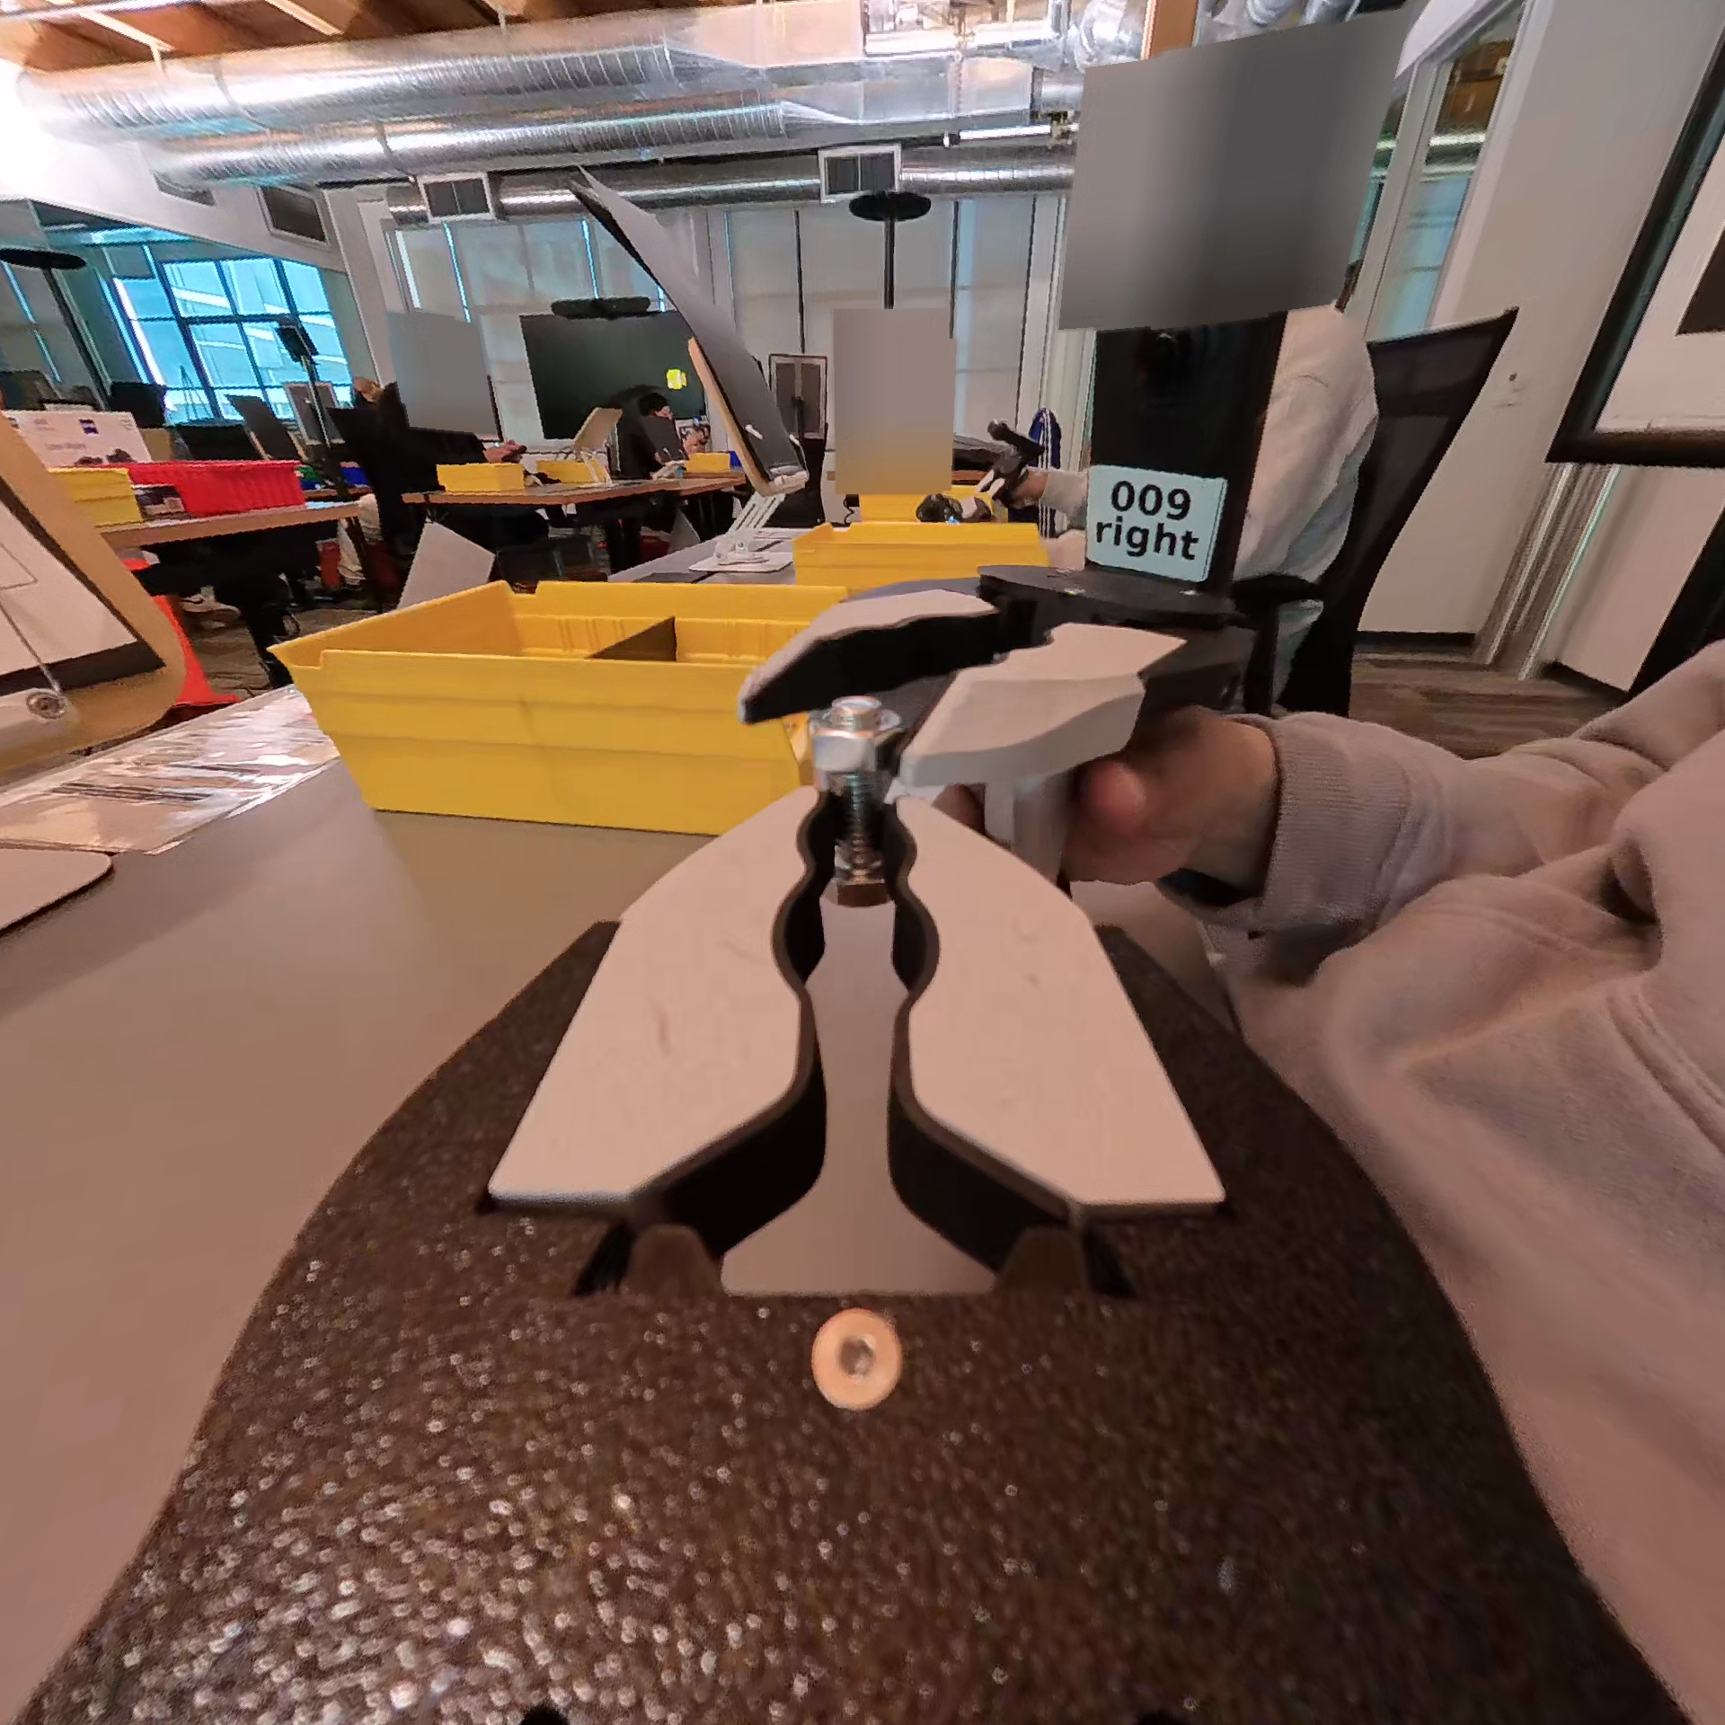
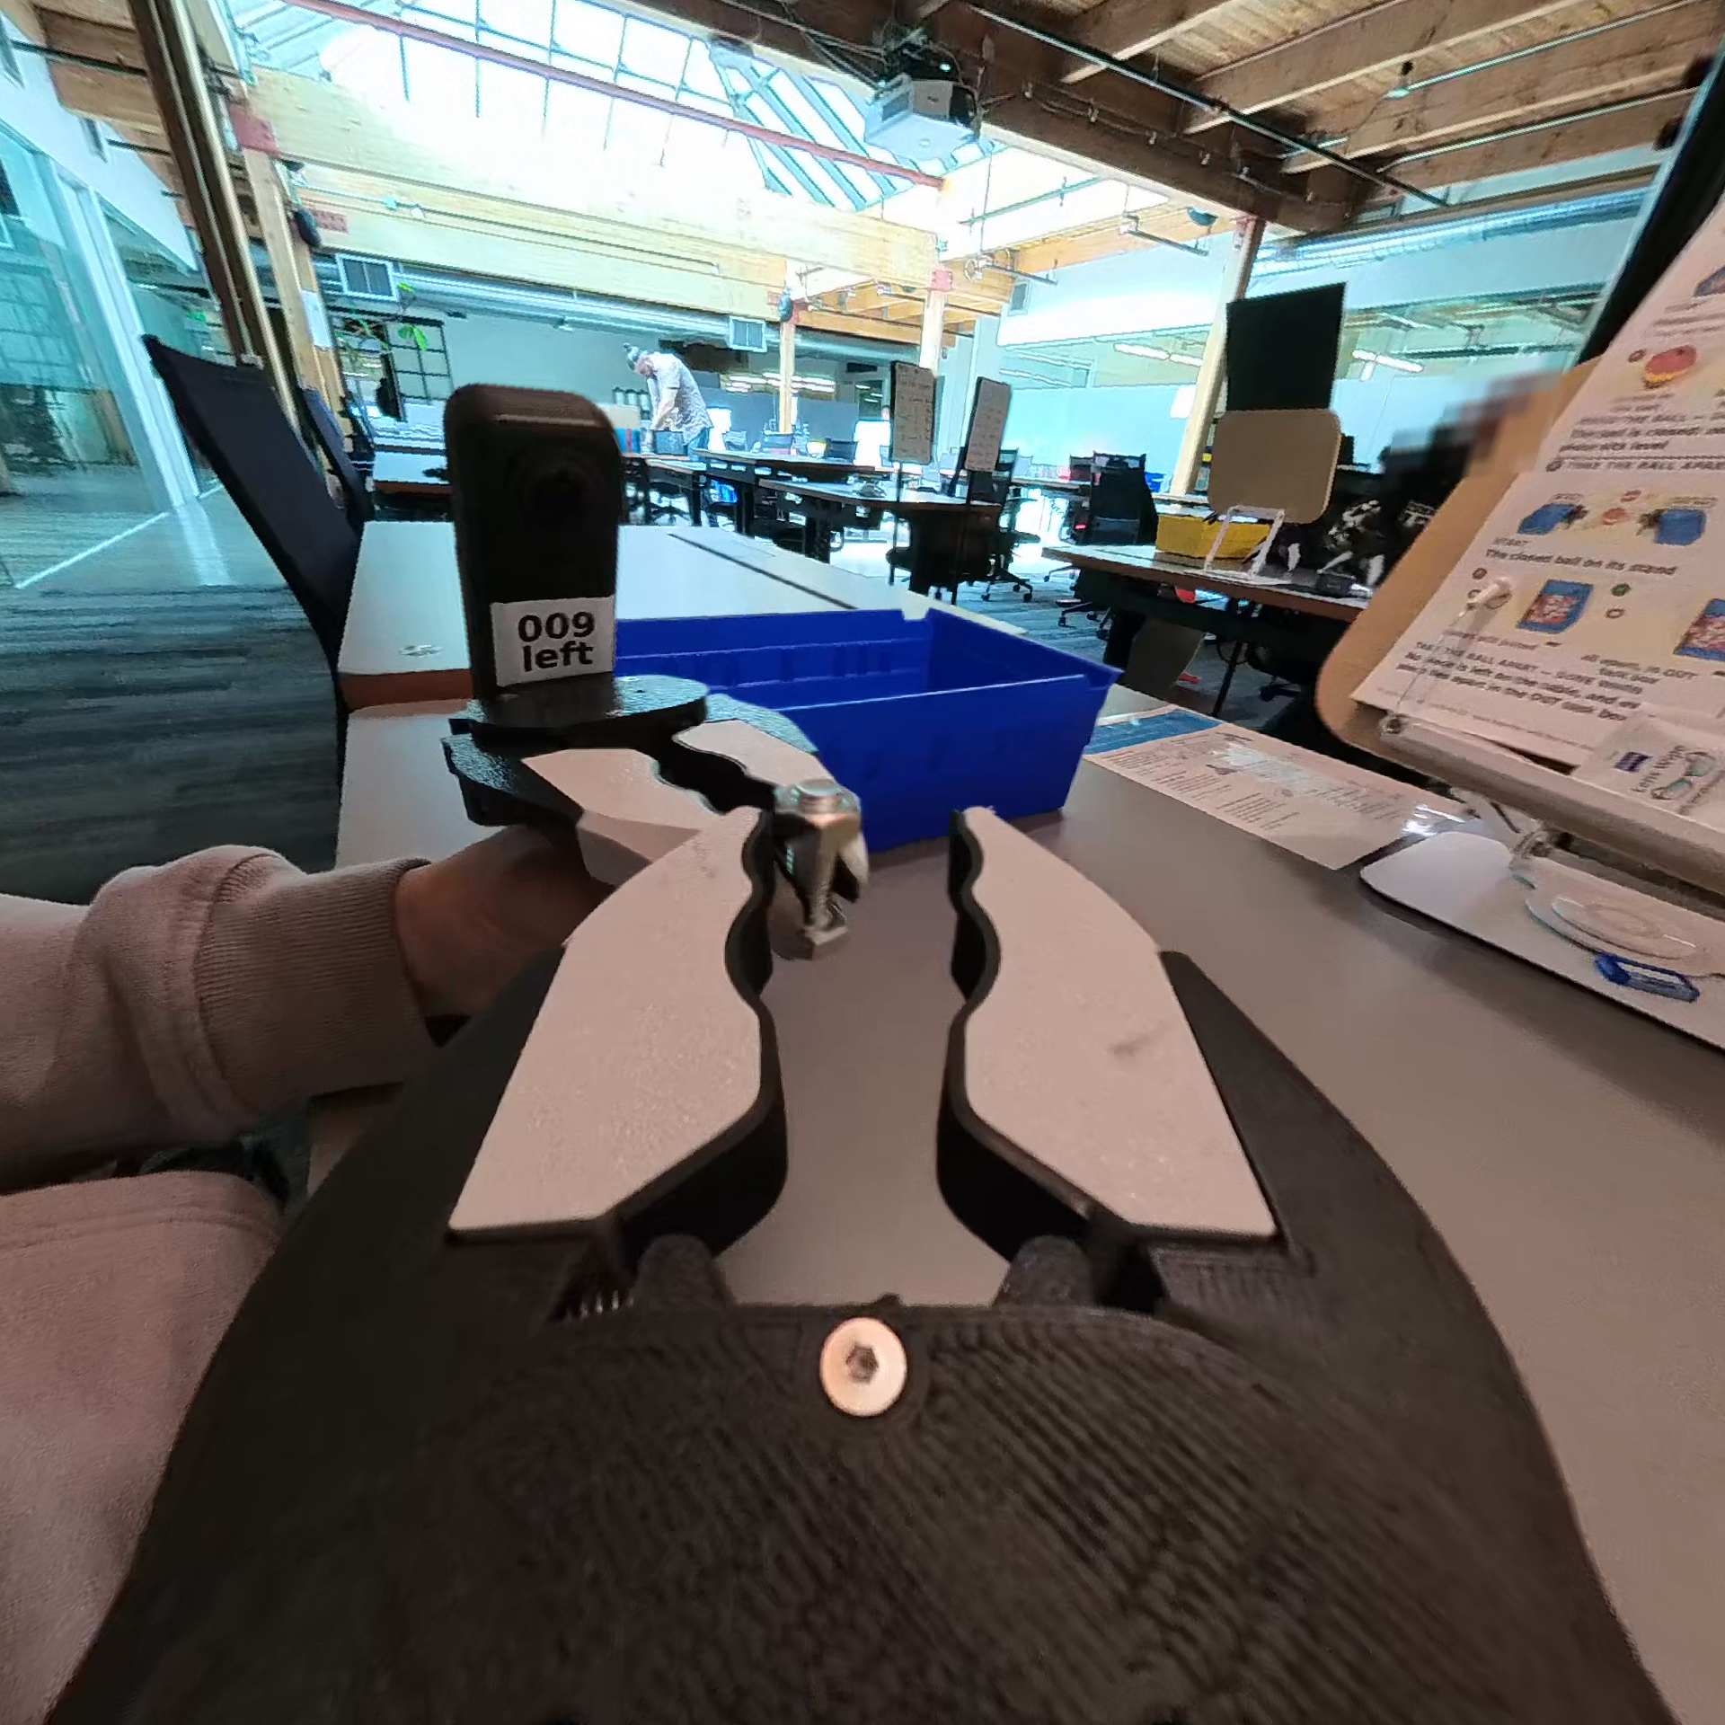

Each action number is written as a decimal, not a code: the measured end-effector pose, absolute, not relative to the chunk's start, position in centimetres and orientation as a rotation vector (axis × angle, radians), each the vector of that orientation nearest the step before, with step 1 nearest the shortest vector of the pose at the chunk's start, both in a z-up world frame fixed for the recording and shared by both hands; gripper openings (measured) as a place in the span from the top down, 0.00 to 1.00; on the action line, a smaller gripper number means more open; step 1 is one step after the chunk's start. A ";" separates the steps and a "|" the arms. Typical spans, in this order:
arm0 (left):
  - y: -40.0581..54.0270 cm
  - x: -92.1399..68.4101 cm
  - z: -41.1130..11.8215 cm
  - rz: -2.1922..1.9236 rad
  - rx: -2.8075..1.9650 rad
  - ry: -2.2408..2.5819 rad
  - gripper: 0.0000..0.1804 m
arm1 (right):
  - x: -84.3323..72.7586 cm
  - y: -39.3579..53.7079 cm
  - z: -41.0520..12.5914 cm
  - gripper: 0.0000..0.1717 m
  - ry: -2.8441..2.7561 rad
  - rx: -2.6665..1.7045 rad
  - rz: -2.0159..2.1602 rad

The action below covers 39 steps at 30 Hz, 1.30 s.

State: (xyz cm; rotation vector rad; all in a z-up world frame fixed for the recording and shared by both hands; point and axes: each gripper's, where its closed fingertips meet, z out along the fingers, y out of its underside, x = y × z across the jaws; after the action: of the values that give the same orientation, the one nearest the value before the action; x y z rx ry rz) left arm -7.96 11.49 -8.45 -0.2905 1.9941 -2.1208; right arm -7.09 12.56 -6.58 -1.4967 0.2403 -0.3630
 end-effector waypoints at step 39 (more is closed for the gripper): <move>10.5 -8.5 -4.9 -1.997 -0.341 1.883 0.95 | -8.6 11.4 -1.6 0.78 0.241 -1.328 -0.321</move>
State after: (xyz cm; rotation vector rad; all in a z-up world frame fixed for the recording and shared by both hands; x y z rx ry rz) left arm -8.50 10.46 -4.91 -0.3412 1.8834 -1.9971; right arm -8.57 11.38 -1.60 -1.3276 0.2406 -0.3210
